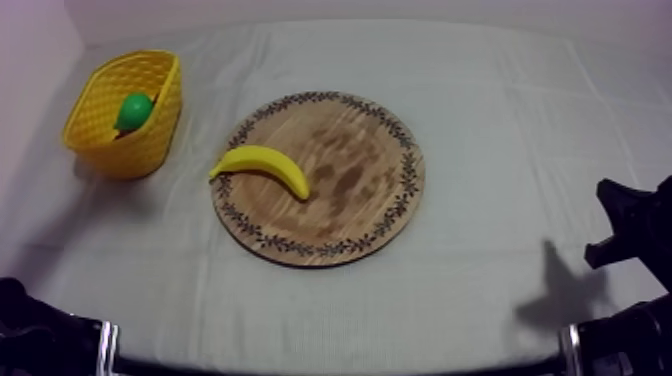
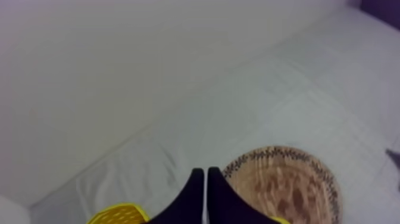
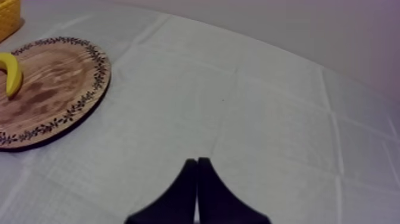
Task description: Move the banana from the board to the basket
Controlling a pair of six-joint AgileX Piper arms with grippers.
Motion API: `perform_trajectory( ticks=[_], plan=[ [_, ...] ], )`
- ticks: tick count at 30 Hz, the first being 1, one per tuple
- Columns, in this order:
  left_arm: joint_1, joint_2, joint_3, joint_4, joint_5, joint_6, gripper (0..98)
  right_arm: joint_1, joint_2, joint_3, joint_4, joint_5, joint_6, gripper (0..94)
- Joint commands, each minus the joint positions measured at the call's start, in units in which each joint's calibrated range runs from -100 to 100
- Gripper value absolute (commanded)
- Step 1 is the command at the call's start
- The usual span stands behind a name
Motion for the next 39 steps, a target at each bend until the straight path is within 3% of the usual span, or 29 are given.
perform_trajectory(
  ticks=[1,15,23,27,33,36,39],
  plan=[
    [0.65,0.91,0.78,-0.16,-0.01,-1.53,0.0,0.00,0.00,-0.03,0.00,-0.01,0.01,0.3],
    [3.36,7.61,3.19,-3.40,3.93,-8.52,0.0,0.00,0.00,-0.03,0.00,-0.01,0.01,0.3],
    [3.47,9.38,4.04,-4.16,4.97,-9.39,1.8,0.00,0.00,-0.03,0.00,-0.01,0.01,0.3],
    [3.45,9.81,4.47,-4.23,5.95,-9.50,13.9,0.00,0.00,-0.03,0.00,-0.01,0.01,0.3],
    [2.86,9.93,5.07,-3.96,8.66,-9.63,57.3,0.00,0.00,-0.03,0.00,-0.01,0.01,0.3],
    [2.69,10.02,5.15,-3.86,10.55,-10.00,67.0,0.00,0.00,-0.03,0.00,-0.01,0.01,0.3],
    [2.63,10.17,5.43,-3.92,11.86,-10.32,70.8,0.00,0.00,-0.03,0.00,-0.01,0.01,0.3]
  ],
)
